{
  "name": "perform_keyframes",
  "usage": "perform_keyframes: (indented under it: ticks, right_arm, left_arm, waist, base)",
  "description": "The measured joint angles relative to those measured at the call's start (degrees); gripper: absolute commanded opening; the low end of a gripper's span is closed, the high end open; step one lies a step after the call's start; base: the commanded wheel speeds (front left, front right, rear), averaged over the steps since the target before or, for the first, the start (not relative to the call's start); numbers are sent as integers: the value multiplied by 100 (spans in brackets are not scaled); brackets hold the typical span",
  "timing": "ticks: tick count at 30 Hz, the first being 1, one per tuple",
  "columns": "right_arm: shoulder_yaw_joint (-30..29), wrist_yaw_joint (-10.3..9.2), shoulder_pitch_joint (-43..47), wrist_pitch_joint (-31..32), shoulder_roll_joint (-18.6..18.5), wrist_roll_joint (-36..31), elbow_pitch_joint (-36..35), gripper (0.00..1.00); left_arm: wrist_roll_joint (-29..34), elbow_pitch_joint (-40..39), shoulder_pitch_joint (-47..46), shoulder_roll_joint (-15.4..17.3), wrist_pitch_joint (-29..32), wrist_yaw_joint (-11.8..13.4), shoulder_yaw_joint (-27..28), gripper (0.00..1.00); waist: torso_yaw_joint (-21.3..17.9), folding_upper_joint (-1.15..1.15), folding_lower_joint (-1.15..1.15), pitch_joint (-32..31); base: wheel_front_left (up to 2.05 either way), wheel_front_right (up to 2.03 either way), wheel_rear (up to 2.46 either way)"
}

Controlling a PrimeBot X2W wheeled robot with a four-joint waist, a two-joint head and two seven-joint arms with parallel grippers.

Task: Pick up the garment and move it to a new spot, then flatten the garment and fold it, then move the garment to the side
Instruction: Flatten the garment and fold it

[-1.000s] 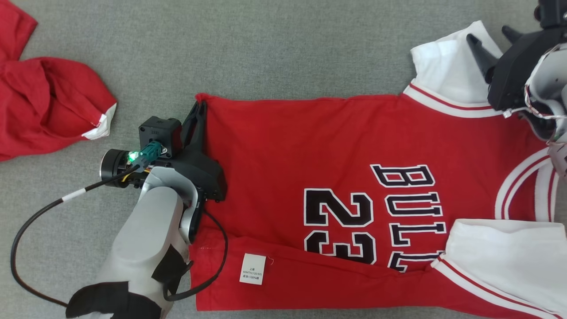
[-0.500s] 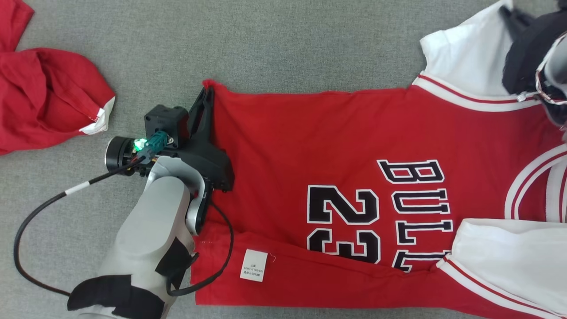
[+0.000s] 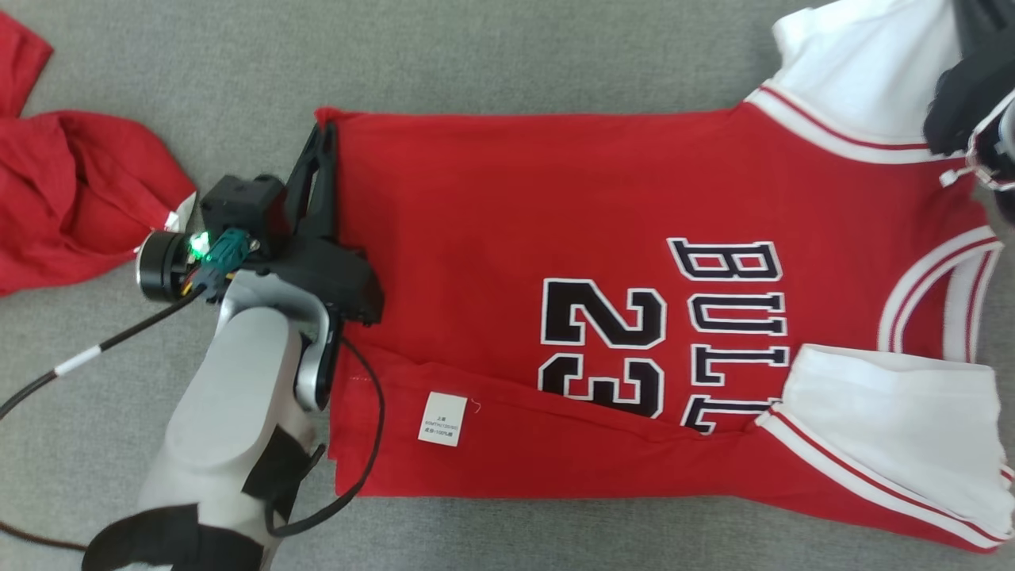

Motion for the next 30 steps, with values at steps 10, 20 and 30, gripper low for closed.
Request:
perform_keyframes:
  ticks: [10,20,30]
  right_arm:
    - [-8,0,807,-642,-11,494,-315,0]
    - [-131,0,2248,-855,-227,1112,-1641,0]
    - [-942,0,3935,-866,-85,1146,-2704,0]
  left_arm:
    - [192,-219,650,214,0,-89,427,0]
    - [369,-656,1507,263,0,-157,900,0]
    - [548,-1111,2480,180,0,-304,1323,0]
  waist:
    - [-403,0,-1,-357]
    - [-767,0,-1,-825]
    - [-961,-1,-2,-1325]
  base:
    - [0,0,0]
    - [0,0,0]
    - [0,0,0]
